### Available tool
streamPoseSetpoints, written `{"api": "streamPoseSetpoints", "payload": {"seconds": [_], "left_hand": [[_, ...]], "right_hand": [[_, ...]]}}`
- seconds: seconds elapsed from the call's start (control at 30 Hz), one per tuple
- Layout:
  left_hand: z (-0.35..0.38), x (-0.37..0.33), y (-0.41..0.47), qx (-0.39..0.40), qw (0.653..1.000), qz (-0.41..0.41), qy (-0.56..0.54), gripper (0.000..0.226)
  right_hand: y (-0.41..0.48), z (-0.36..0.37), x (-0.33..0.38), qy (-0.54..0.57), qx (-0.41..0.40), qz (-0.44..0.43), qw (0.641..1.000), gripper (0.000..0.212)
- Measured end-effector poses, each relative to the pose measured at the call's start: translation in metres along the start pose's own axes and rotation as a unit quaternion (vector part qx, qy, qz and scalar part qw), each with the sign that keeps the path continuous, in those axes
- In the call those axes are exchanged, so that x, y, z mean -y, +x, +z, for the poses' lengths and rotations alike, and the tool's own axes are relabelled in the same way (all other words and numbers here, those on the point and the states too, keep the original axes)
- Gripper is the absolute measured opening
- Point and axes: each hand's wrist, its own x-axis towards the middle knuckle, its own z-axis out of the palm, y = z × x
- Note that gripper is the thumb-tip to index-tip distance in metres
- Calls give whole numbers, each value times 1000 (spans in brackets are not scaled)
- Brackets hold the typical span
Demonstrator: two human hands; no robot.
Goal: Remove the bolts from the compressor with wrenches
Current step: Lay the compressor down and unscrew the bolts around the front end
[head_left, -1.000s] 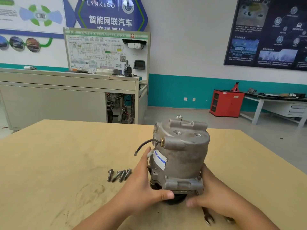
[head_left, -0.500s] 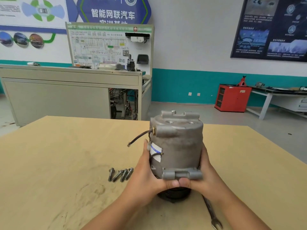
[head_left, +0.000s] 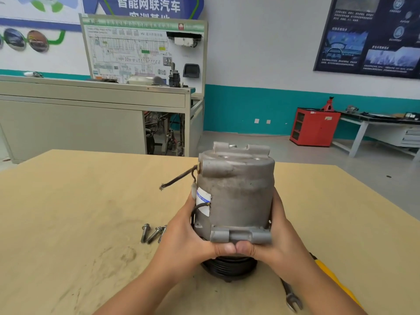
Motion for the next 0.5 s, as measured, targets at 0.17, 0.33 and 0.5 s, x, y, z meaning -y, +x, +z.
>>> {"api": "streamPoseSetpoints", "payload": {"seconds": [0.17, 0.33, 0.5], "left_hand": [[-5, -6, -6, 17, 999, -10, -26, 87], [-12, -12, -14, 24, 999, -31, -29, 82], [-16, -15, -15, 37, 998, -31, -30, 81]], "right_hand": [[-4, 3, 8, 1, 12, -3, 1000, 109], [-12, -11, 14, -23, 85, 31, 996, 130], [-14, -20, 13, -110, 126, 36, 985, 147]]}}
